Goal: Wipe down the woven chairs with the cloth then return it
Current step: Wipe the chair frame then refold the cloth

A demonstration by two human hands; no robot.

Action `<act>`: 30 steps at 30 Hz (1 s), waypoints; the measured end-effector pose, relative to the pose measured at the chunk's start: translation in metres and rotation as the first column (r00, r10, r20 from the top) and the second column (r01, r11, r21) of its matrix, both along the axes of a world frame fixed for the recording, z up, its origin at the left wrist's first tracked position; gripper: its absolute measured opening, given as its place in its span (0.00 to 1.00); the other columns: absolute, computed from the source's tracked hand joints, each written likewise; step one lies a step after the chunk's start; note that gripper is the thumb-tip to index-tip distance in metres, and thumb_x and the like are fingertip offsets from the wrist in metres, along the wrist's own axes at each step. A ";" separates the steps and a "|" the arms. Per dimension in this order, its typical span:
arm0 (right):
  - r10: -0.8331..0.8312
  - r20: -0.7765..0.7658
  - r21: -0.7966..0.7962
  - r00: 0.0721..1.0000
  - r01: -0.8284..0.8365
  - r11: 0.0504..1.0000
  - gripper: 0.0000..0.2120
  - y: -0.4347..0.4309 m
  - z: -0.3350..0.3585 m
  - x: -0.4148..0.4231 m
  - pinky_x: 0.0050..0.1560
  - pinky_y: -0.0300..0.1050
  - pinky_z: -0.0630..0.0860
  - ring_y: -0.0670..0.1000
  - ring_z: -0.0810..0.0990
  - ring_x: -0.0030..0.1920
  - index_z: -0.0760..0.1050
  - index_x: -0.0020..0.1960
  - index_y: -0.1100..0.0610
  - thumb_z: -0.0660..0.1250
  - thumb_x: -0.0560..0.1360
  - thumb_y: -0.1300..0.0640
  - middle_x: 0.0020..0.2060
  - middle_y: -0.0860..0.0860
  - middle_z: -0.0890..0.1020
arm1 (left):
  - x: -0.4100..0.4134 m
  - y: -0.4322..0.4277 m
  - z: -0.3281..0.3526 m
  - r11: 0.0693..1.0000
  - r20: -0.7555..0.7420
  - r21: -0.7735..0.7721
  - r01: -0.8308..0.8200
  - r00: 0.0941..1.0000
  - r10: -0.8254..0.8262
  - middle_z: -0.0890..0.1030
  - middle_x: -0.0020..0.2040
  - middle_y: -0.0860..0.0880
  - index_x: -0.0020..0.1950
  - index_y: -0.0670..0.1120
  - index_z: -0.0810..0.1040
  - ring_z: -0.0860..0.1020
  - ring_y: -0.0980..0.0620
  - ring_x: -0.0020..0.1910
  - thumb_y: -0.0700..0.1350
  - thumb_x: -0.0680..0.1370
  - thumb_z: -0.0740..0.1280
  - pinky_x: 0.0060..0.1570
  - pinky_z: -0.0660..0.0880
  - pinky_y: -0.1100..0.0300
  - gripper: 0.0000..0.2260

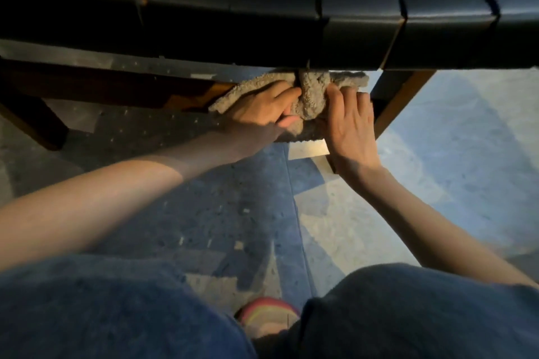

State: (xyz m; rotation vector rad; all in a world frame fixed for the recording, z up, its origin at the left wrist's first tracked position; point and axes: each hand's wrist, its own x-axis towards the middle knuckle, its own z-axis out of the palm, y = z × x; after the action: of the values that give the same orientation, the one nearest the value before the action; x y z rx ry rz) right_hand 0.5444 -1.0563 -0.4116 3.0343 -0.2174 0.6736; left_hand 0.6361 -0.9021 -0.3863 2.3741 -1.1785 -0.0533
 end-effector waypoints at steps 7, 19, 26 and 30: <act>-0.007 0.192 0.404 0.981 -0.072 0.912 0.26 -0.025 0.004 -0.041 0.49 0.38 0.67 0.53 0.68 0.50 0.67 0.63 0.65 0.74 0.69 0.63 0.50 0.61 0.72 | -0.029 -0.025 -0.007 0.984 -0.022 0.094 0.151 0.989 -0.150 0.65 0.69 0.43 0.72 0.43 0.65 0.68 0.42 0.65 0.45 0.75 0.68 0.63 0.66 0.52 0.26; -0.303 -0.122 0.872 0.945 0.248 0.422 0.30 -0.026 -0.042 -0.075 0.60 0.50 0.73 0.50 0.71 0.58 0.66 0.64 0.59 0.75 0.66 0.64 0.57 0.55 0.71 | -0.044 -0.061 -0.042 0.962 -0.890 0.024 0.274 0.444 -0.104 0.47 0.78 0.48 0.78 0.47 0.44 0.49 0.51 0.77 0.34 0.79 0.61 0.75 0.49 0.54 0.34; -0.408 -0.163 0.903 0.898 0.302 0.305 0.18 -0.023 -0.041 -0.050 0.42 0.24 0.71 0.45 0.77 0.46 0.69 0.60 0.55 0.71 0.73 0.55 0.49 0.46 0.77 | -0.048 -0.044 -0.025 0.982 -0.562 0.057 0.182 0.819 -0.120 0.66 0.73 0.51 0.75 0.52 0.61 0.71 0.53 0.62 0.37 0.79 0.59 0.66 0.65 0.56 0.25; -0.378 0.019 0.895 0.926 0.153 0.419 0.18 -0.027 -0.020 -0.061 0.56 0.32 0.73 0.42 0.75 0.54 0.68 0.65 0.58 0.65 0.76 0.62 0.55 0.46 0.76 | -0.069 -0.036 -0.016 0.960 -0.079 0.006 0.280 0.957 -0.279 0.68 0.69 0.48 0.73 0.47 0.65 0.65 0.49 0.67 0.33 0.76 0.60 0.65 0.68 0.50 0.26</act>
State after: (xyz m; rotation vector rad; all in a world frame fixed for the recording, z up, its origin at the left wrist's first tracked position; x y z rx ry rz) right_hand 0.4829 -1.0835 -0.4319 3.6404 -1.5094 1.1530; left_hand 0.5676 -0.9380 -0.4027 2.1810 -1.4719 -0.2481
